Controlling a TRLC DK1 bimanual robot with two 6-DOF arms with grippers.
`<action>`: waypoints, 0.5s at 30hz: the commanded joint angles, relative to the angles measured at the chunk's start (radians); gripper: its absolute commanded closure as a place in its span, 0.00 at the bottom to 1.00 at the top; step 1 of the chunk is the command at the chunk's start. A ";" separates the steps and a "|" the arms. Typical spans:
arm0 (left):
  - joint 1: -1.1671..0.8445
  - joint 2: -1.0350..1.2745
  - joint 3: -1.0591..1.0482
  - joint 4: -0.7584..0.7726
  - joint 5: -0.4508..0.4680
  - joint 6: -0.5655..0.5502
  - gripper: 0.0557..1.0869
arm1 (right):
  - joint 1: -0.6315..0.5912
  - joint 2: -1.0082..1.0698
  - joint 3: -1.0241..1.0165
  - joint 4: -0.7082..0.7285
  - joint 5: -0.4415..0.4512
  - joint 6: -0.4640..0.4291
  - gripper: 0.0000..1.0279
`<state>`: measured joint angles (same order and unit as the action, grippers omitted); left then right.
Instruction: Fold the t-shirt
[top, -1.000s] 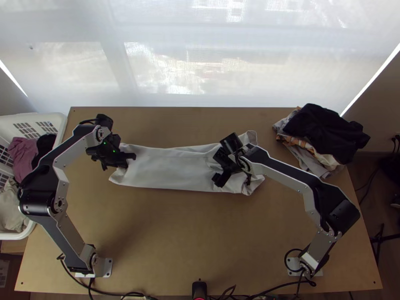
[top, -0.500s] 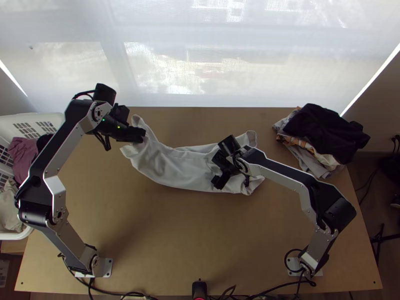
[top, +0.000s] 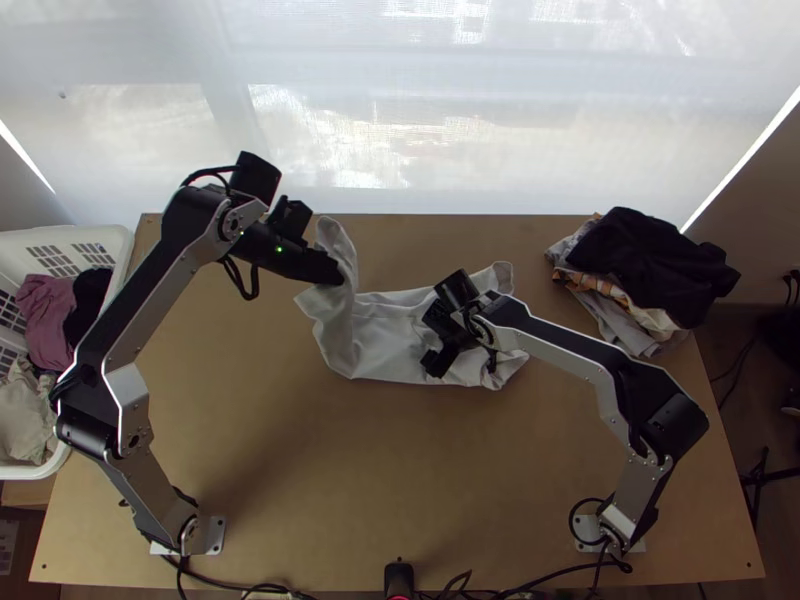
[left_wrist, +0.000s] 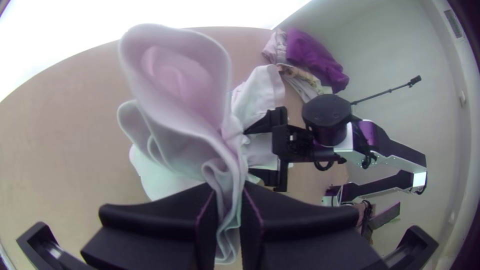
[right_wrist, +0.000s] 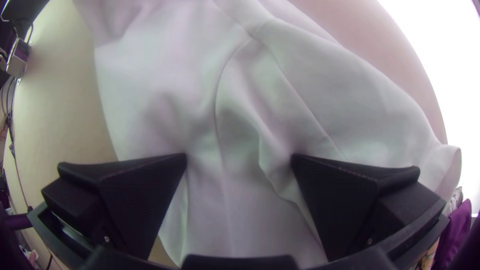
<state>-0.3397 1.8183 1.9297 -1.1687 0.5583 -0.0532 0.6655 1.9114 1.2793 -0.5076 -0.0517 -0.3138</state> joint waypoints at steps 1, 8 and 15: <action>-0.064 0.012 0.034 0.087 0.080 -0.060 0.97 | -0.009 -0.005 -0.001 -0.003 0.015 -0.005 0.05; -0.096 0.041 0.080 0.170 0.086 -0.094 0.97 | -0.081 -0.199 0.054 -0.092 0.013 -0.004 0.05; -0.145 0.056 0.086 0.267 0.088 -0.143 0.97 | -0.175 -0.376 0.161 -0.319 0.012 -0.007 0.05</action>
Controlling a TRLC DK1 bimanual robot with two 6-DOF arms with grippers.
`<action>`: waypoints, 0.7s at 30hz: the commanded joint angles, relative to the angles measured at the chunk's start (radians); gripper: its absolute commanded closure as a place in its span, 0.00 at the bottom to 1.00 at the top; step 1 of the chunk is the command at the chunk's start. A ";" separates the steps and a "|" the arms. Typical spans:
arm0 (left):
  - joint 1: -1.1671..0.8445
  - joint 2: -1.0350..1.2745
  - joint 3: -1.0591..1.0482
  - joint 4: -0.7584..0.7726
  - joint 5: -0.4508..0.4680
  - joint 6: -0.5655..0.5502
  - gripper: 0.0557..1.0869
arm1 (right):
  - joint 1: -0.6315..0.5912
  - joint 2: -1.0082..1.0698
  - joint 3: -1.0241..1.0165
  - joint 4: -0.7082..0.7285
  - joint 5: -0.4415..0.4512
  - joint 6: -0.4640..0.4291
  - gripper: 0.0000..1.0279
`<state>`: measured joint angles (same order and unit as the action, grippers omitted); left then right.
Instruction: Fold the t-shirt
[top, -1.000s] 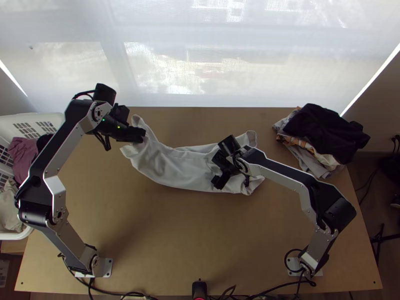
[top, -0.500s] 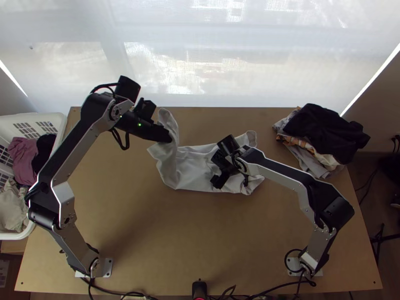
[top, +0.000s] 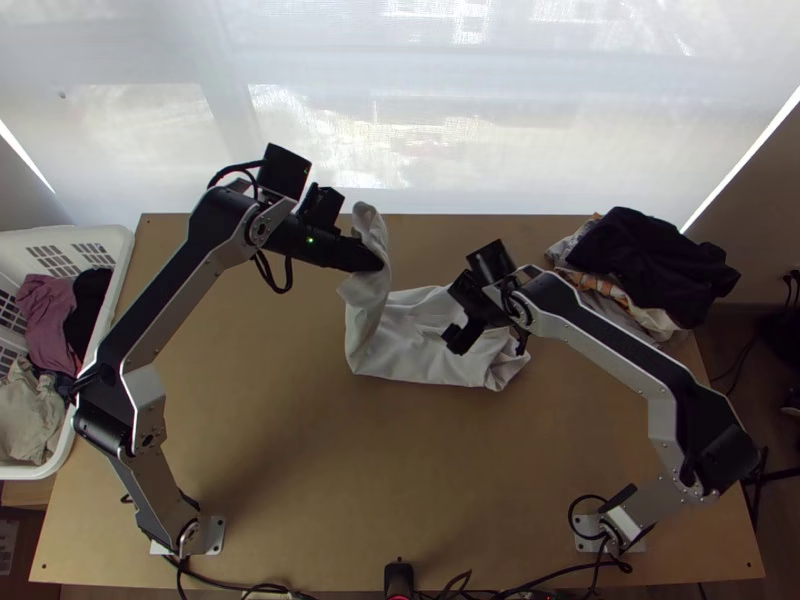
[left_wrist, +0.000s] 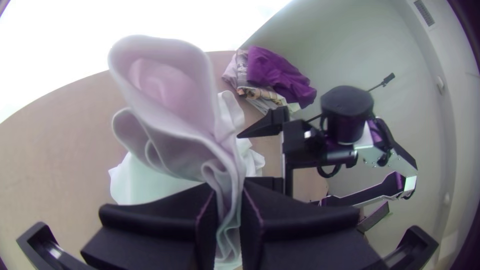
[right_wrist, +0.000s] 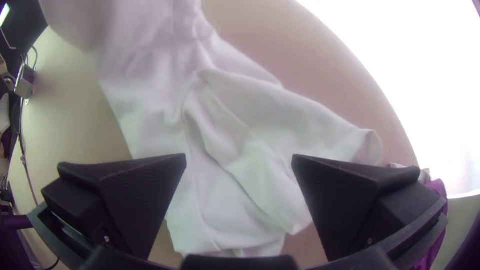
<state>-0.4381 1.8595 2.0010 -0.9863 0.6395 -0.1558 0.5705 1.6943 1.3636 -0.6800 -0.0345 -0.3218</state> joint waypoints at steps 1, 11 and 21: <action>-0.060 0.018 0.015 0.098 0.006 -0.044 0.97 | -0.095 -0.182 0.080 -0.158 -0.005 0.001 0.04; -0.192 0.113 0.015 0.247 0.003 -0.073 0.97 | -0.227 -0.329 0.074 -0.214 -0.004 0.036 0.05; -0.277 0.236 0.018 0.370 -0.034 -0.074 0.97 | -0.259 -0.383 0.031 -0.240 -0.002 0.041 0.05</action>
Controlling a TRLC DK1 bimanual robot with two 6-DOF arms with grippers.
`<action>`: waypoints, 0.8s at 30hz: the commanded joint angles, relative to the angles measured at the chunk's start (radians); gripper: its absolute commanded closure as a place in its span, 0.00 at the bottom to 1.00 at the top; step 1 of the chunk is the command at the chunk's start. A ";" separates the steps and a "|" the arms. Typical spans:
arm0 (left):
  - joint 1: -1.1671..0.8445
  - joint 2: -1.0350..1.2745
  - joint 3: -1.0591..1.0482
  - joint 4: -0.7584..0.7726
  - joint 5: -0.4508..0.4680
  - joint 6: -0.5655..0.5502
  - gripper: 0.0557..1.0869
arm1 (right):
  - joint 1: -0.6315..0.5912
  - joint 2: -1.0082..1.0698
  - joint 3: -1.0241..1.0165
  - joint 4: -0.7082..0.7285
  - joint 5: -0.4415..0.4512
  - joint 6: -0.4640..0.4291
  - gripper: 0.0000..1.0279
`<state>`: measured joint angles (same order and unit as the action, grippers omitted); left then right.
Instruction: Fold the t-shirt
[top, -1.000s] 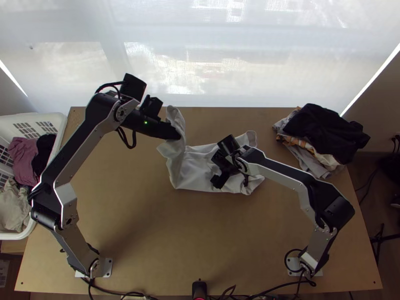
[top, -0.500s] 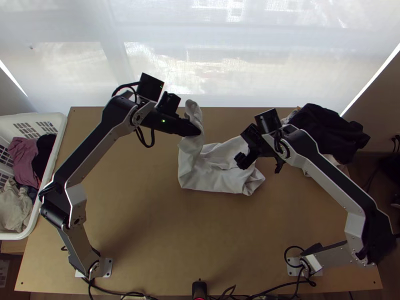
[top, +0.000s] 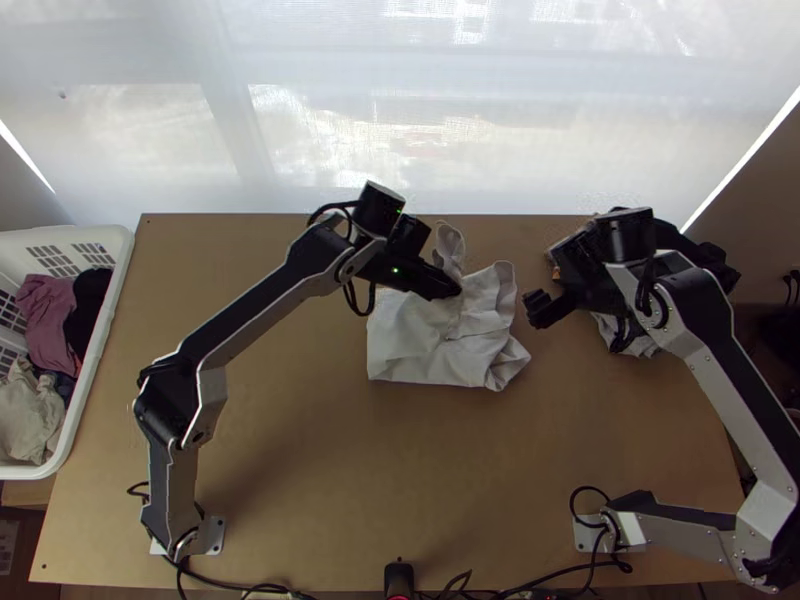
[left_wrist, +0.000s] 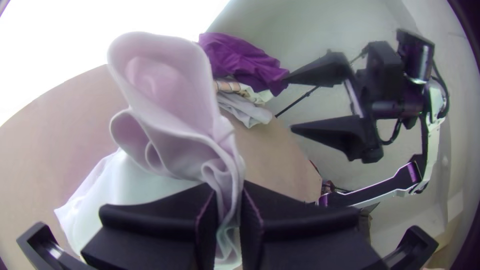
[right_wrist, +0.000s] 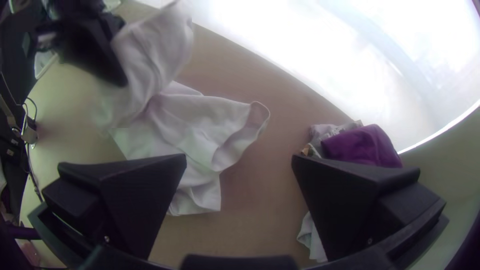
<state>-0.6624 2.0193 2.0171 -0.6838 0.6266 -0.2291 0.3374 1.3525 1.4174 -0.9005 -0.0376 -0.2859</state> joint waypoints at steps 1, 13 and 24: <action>-0.057 0.085 0.002 0.076 -0.021 -0.004 0.97 | -0.024 -0.043 -0.026 -0.021 0.002 0.004 0.05; -0.123 0.194 0.003 0.219 -0.051 -0.056 0.97 | -0.021 -0.061 -0.043 -0.044 0.008 0.007 0.05; -0.132 0.243 0.025 0.207 -0.056 -0.058 0.06 | -0.015 -0.084 -0.104 -0.054 0.015 0.007 0.05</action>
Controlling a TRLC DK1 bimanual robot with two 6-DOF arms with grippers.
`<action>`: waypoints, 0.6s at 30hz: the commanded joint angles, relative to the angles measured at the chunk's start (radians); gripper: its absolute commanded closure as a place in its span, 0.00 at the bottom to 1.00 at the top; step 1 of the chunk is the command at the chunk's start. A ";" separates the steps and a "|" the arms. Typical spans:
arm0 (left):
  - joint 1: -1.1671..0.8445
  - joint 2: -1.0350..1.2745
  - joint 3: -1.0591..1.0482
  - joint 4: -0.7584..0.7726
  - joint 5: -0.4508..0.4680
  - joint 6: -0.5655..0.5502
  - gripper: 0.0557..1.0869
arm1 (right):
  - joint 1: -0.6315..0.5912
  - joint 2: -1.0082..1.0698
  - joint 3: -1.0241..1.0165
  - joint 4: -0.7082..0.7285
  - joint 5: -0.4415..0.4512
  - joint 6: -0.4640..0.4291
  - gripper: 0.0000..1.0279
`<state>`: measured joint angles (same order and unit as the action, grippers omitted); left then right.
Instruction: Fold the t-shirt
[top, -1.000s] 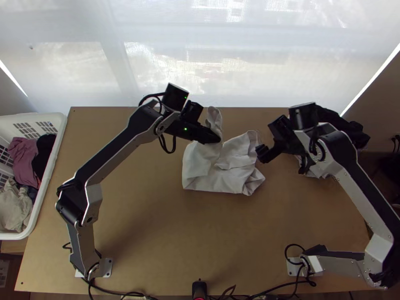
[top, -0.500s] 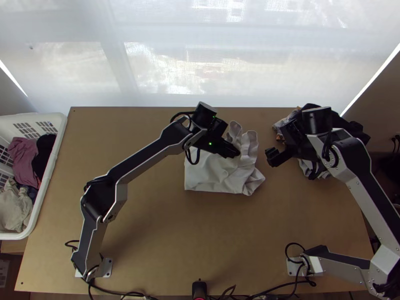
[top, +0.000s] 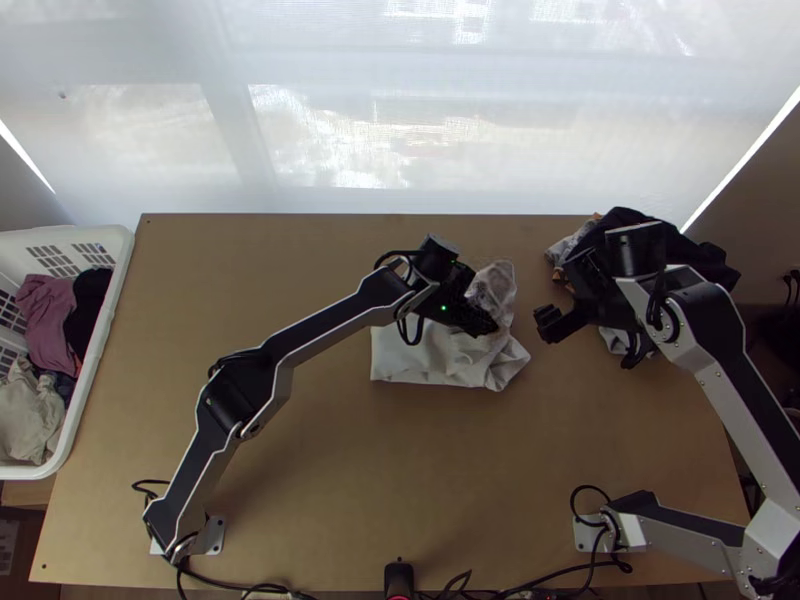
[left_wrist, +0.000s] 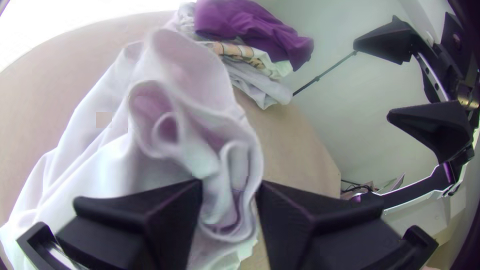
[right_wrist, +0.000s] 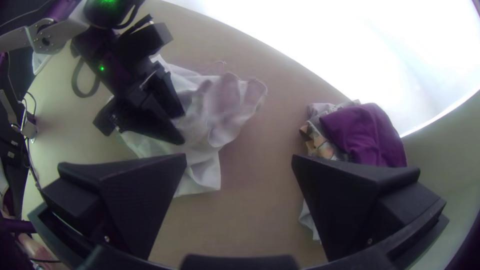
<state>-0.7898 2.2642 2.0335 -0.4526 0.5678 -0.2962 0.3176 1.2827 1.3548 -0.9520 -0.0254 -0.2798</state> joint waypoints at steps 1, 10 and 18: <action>0.006 -0.025 0.008 -0.055 0.009 0.022 0.06 | 0.008 -0.014 -0.057 -0.002 0.002 -0.002 0.05; 0.245 -0.330 -0.098 -0.340 0.030 0.126 0.06 | 0.115 0.033 -0.098 0.052 0.002 -0.021 0.05; 0.363 -0.558 -0.458 -0.359 0.023 0.232 0.06 | 0.282 0.268 -0.054 0.217 0.002 -0.024 0.05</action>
<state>-0.5140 1.8690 1.8107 -0.7700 0.5941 -0.1425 0.4873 1.3895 1.2751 -0.8467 -0.0227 -0.2996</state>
